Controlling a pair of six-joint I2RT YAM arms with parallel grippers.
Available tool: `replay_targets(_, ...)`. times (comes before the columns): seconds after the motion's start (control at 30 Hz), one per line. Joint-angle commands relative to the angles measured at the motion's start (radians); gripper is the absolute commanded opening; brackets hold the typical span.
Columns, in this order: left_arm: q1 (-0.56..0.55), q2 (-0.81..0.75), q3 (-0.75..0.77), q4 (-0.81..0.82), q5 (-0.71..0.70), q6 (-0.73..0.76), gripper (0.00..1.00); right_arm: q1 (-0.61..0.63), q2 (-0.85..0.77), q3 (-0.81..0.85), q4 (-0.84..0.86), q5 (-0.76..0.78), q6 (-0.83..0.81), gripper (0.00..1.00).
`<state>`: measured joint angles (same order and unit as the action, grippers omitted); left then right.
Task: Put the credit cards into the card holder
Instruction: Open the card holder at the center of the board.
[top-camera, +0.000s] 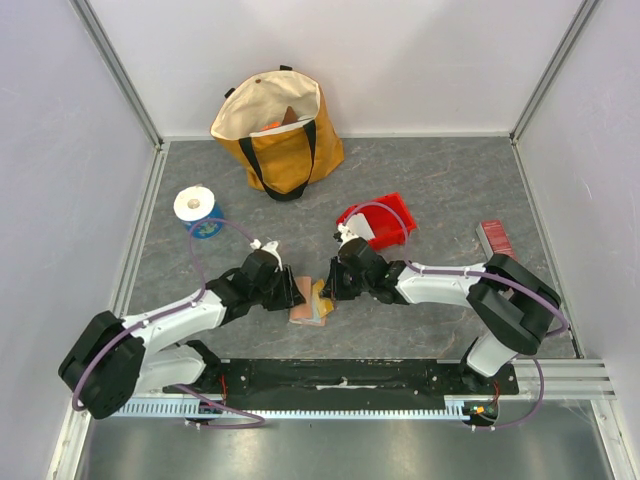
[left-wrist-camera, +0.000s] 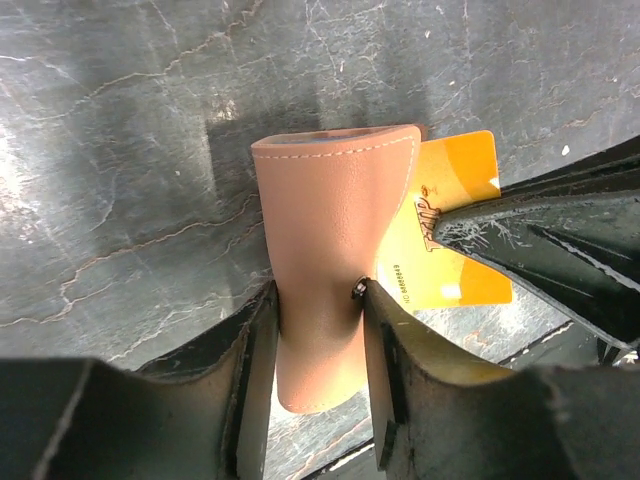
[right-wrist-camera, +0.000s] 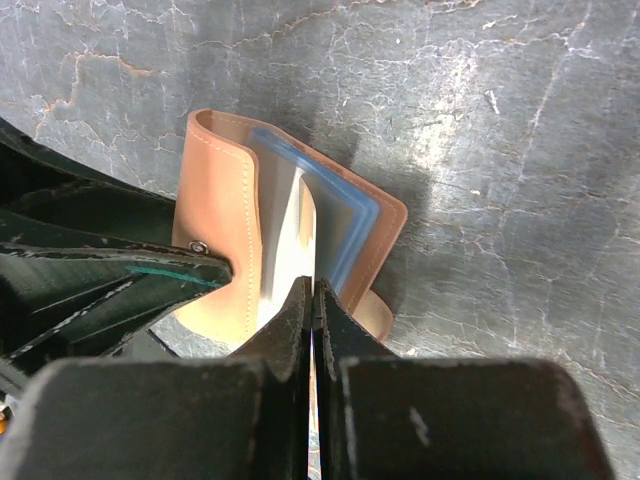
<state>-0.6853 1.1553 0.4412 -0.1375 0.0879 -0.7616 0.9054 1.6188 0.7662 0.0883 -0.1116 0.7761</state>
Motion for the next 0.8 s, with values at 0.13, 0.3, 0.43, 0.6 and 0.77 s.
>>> replay_targets(0.13, 0.018, -0.123, 0.027, -0.053, -0.073, 0.005, 0.52, -0.01, 0.027, 0.015, -0.13, 0.082, -0.008, 0.0)
replay_targets(0.3, 0.027, -0.196, 0.03, -0.102, -0.112, 0.008, 0.57, -0.01, 0.033, 0.018, -0.139, 0.09, -0.02, 0.0)
replay_targets(0.43, 0.033, -0.207, 0.024, -0.099, -0.096, 0.008, 0.59, -0.01, 0.026, 0.016, -0.118, 0.069, -0.026, 0.0)
replay_targets(0.6, 0.03, -0.181, 0.047, -0.031, 0.018, 0.021, 0.63, -0.01, 0.006, 0.002, -0.032, 0.001, -0.009, 0.0)
replay_targets(0.77, 0.02, -0.128, 0.12, -0.042, 0.064, 0.062, 0.66, -0.01, 0.027, 0.012, -0.041, 0.0, -0.008, 0.0)
